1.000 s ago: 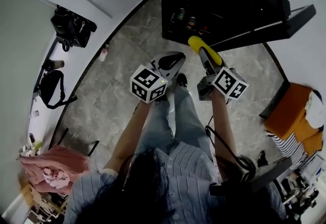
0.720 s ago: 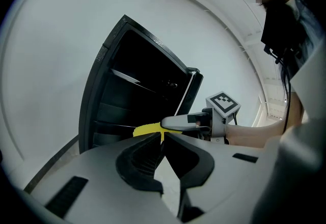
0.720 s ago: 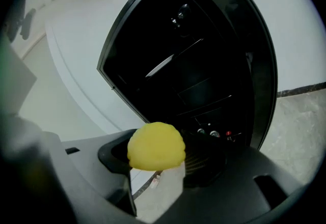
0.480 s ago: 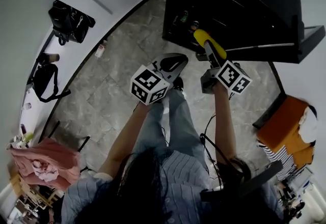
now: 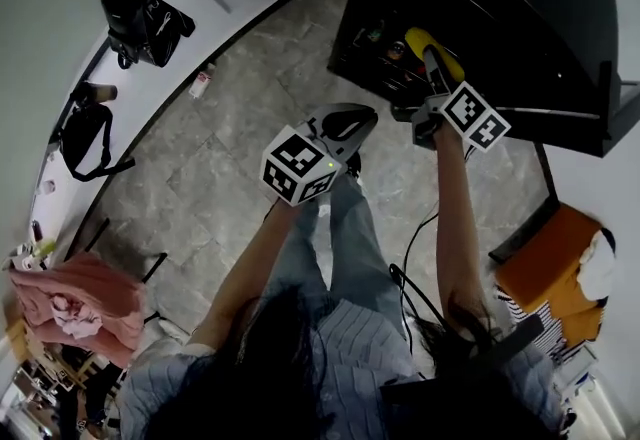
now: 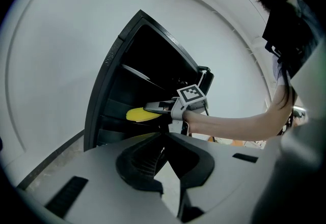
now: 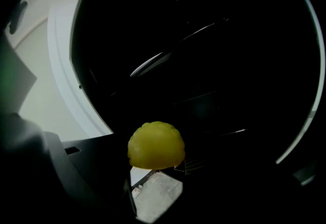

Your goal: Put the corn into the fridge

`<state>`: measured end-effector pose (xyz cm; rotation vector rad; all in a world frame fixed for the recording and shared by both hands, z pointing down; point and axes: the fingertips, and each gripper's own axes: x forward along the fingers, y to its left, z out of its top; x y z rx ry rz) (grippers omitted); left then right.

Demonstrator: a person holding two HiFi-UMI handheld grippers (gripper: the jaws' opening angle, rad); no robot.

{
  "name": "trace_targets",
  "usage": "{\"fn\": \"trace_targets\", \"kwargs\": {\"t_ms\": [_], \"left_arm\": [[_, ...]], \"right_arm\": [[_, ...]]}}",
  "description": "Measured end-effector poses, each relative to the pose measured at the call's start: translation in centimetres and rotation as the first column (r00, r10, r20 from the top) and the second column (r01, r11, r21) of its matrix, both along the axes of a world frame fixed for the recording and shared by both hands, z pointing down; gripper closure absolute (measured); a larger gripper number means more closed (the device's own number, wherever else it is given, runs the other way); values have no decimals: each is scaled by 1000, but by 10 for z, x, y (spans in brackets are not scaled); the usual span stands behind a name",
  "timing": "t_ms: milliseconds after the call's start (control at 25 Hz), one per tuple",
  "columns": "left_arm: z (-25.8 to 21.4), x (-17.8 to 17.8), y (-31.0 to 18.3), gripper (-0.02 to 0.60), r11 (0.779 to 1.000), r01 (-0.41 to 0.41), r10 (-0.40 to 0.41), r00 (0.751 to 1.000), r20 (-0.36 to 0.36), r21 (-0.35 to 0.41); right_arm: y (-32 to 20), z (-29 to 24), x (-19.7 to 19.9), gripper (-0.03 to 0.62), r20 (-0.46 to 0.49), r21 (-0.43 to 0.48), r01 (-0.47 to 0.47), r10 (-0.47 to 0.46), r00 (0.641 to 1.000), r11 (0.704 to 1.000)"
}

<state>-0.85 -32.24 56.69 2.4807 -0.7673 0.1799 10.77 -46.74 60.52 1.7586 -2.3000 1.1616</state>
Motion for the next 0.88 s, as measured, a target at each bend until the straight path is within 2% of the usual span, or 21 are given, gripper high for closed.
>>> {"fn": "trace_targets", "kwargs": {"t_ms": [360,600,880], "left_arm": [[8,13,-10,572,1000,-2,2,1000,2,-1],[8,12,-12,572,1000,12,-12,1000,-15,2],[18,1,-15,572,999,36,-36,999,-11,-34]], "right_arm": [[-59,9,1,347,-135,18,57,-54,989,998],[-71,30,0,347,-320,-11,157,-152,935,988],[-78,51,7,347,-353,-56,178,-186,917,982]]}}
